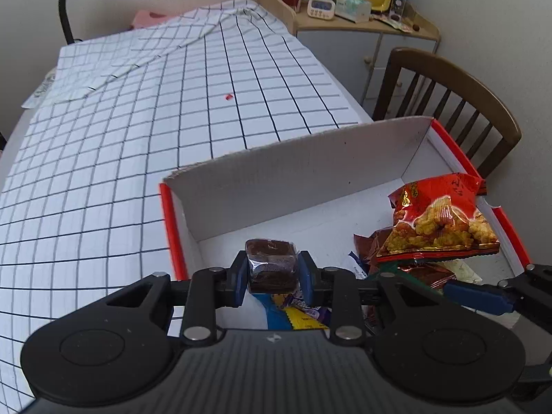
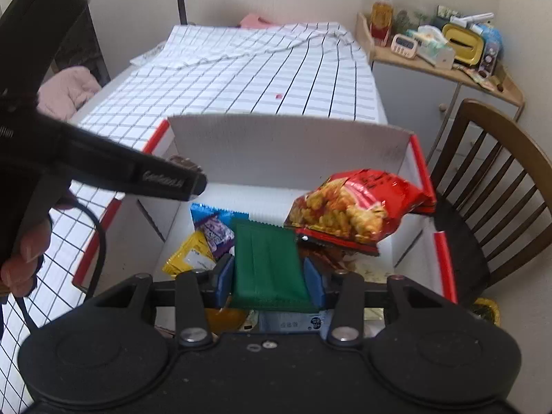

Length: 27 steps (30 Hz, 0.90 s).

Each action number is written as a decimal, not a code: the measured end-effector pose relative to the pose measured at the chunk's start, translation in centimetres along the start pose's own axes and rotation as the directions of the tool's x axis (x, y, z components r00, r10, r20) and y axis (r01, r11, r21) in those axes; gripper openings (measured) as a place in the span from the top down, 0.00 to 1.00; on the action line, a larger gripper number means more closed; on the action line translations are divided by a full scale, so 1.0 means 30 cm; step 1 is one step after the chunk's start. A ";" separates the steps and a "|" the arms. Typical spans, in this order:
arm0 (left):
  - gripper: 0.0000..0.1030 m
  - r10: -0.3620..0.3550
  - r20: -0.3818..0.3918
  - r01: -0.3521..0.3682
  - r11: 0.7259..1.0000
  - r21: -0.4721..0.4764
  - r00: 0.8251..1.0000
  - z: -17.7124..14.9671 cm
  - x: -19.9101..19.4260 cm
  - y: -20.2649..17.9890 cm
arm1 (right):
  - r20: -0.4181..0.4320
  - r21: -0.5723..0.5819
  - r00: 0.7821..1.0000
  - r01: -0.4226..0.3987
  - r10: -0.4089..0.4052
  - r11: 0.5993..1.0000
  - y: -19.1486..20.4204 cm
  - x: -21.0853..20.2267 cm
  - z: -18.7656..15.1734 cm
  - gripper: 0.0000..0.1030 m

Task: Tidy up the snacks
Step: 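Open both tools to drop the cake and green packet into the box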

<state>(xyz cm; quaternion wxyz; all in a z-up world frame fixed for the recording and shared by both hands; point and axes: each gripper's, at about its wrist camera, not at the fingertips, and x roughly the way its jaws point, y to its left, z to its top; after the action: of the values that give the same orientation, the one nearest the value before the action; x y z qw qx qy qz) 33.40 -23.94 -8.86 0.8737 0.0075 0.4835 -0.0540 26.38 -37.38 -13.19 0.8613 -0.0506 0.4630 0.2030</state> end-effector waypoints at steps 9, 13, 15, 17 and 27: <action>0.71 -0.011 -0.070 0.011 1.000 0.007 0.997 -0.004 0.080 -0.012 | -0.045 -0.022 0.999 -0.011 0.010 1.000 0.009 0.053 -0.023 0.59; 0.71 -0.013 -0.077 0.014 1.000 0.011 0.997 -0.011 0.084 -0.013 | -0.049 -0.013 0.999 -0.019 0.019 1.000 0.006 0.051 -0.033 0.59; 0.71 -0.013 -0.076 0.013 1.000 0.007 0.997 -0.015 0.082 -0.014 | -0.048 0.000 0.999 -0.024 0.024 1.000 0.001 0.051 -0.030 0.58; 0.71 -0.016 -0.071 0.016 1.000 0.000 0.997 -0.021 0.069 -0.011 | -0.042 0.012 0.999 -0.029 0.030 0.999 -0.002 0.043 -0.032 0.56; 0.71 -0.010 -0.009 0.010 1.000 -0.016 1.000 -0.058 -0.042 0.000 | 0.033 0.045 0.998 -0.054 0.053 0.998 -0.010 -0.049 -0.042 0.39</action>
<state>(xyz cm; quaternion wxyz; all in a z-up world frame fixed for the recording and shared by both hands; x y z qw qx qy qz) 31.26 -23.70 -8.73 0.8713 -0.0018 0.4878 -0.0543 24.80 -38.45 -12.72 0.8636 -0.0153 0.4551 0.2163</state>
